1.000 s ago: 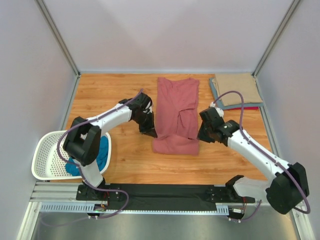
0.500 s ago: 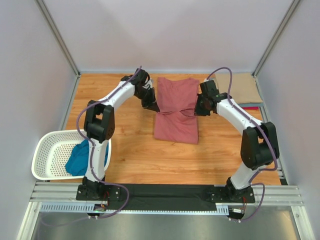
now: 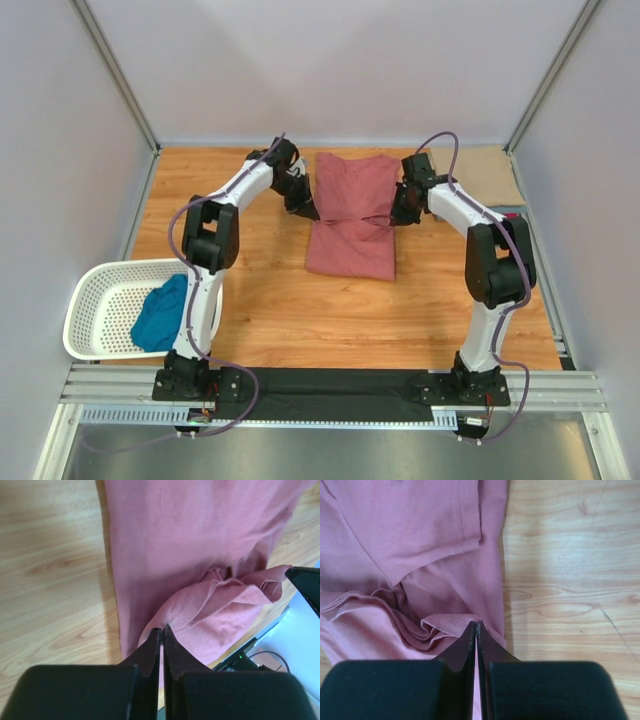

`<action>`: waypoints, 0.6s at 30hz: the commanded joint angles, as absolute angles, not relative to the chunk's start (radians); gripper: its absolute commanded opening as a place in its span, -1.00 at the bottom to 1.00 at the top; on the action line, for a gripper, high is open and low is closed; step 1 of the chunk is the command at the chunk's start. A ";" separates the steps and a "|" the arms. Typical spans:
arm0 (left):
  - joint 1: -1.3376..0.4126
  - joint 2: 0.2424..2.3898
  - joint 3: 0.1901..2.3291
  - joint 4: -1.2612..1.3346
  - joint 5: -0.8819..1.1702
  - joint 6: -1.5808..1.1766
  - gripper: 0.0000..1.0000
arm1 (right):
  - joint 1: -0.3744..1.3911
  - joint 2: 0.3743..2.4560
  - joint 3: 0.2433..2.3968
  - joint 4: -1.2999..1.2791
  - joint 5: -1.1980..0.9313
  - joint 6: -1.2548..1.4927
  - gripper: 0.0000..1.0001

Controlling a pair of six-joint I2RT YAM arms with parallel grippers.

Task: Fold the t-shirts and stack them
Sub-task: Fold the tshirt

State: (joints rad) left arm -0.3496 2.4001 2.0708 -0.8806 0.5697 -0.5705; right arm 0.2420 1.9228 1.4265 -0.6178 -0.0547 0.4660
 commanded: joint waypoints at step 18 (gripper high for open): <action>-0.261 2.386 2.192 -0.753 0.585 -0.598 -0.07 | 0.143 2.077 1.705 -0.611 -0.135 0.462 -0.29</action>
State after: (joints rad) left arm -0.2943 2.4554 2.1616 -0.7464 0.6144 -0.6254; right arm 0.1574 2.1040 1.6867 -0.6102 -0.1268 0.4664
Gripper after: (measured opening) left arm 0.452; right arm 0.318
